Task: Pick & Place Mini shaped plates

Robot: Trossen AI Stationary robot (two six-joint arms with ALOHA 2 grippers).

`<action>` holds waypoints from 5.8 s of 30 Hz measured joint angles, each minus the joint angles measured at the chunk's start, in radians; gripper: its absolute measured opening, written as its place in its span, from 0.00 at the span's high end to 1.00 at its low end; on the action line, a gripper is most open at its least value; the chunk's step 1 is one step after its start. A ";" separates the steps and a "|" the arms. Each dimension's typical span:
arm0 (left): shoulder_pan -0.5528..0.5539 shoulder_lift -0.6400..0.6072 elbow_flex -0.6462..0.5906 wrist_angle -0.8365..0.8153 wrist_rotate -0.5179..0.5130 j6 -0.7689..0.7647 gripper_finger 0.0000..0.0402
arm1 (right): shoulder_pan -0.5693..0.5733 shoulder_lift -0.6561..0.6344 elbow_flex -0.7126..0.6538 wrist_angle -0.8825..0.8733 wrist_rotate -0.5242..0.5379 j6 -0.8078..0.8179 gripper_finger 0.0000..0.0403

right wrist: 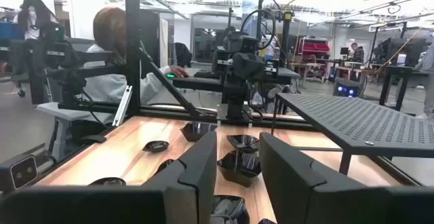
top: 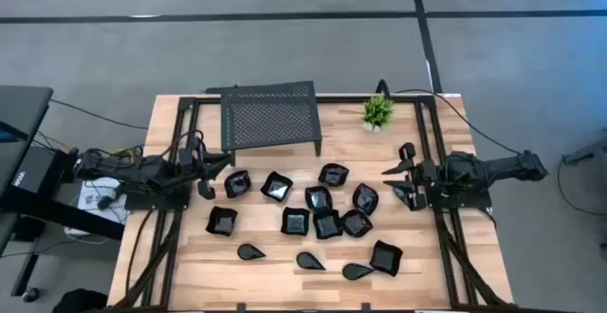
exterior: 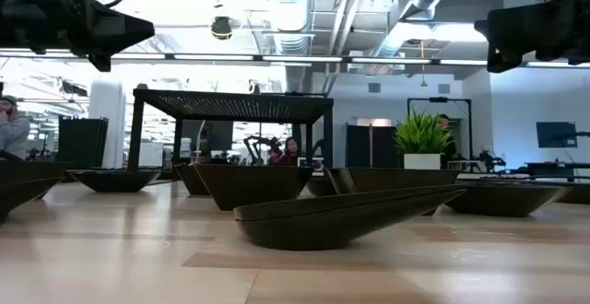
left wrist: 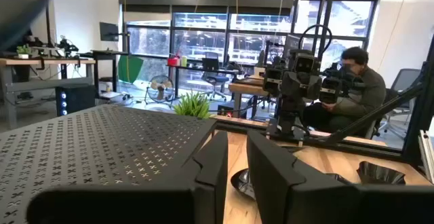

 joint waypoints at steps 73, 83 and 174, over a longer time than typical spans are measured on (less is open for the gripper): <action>0.000 0.000 0.000 0.000 0.000 0.000 0.86 | 0.000 0.000 0.000 0.000 0.000 0.000 0.74; 0.000 0.000 0.000 0.000 0.000 0.000 0.86 | 0.000 0.000 0.000 0.000 0.000 0.000 0.74; -0.028 1.144 0.607 -0.751 0.176 -0.709 0.67 | -0.131 0.298 0.067 0.512 0.024 -0.007 0.60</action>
